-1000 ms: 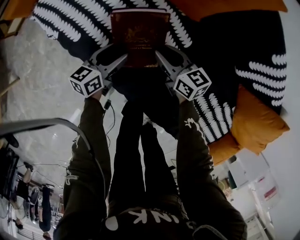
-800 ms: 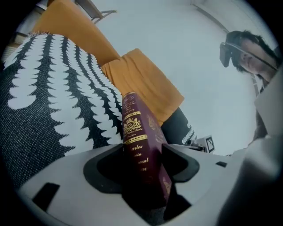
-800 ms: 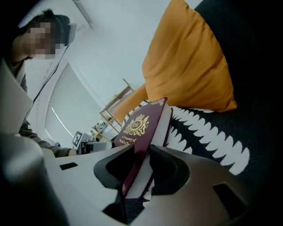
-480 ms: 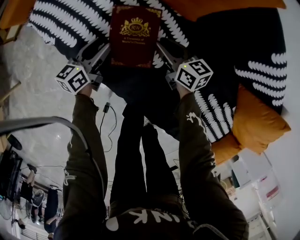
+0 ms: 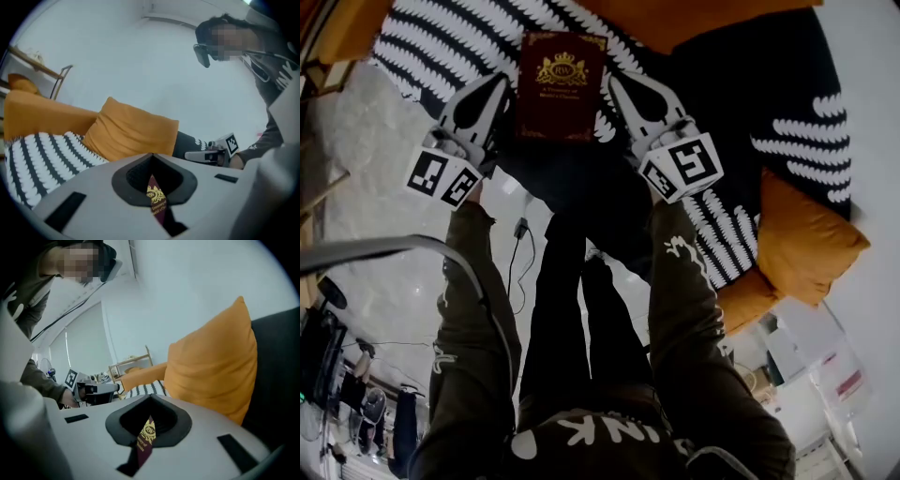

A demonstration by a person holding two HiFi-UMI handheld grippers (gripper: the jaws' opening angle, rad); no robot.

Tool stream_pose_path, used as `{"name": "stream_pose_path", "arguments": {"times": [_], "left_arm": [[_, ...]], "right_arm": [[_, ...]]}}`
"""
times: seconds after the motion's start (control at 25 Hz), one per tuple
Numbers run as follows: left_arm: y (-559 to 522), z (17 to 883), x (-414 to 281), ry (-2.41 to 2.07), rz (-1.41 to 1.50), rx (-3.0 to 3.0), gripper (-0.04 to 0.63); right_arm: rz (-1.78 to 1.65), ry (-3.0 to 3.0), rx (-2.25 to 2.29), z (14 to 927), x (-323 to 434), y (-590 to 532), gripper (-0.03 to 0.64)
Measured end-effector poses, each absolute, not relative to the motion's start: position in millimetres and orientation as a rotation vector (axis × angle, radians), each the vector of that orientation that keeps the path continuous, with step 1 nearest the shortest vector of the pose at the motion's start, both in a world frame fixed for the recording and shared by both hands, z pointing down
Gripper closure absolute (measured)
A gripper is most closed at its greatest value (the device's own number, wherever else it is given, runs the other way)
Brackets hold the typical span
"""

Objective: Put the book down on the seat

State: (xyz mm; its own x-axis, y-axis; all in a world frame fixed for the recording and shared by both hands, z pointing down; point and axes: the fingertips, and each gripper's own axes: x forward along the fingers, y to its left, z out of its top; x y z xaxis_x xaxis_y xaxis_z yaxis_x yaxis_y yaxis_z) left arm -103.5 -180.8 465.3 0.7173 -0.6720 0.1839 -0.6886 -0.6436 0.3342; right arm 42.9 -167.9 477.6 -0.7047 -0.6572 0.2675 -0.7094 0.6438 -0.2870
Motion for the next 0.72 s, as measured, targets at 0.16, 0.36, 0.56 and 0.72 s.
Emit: {"name": "stream_pose_path", "arguments": {"times": [0.16,0.36,0.56,0.72], "left_arm": [[-173,369,-86,-1.071,0.027,2.672,0.594],[-145,246,-72,-1.089,-0.066,2.781,0.593],[-87,142,-75,-1.138,-0.076,2.868,0.594],[-23,56,-69,-1.207,-0.133,2.9,0.592]], "right_arm": [[0.396,-2.781,1.127,385,39,-161,0.607],[0.209,-2.847,1.118,265,30,-133,0.607],[0.048,-2.898,1.131,156,20,-77,0.607],[-0.053,-2.939,1.153,65,34,-16,0.607]]}}
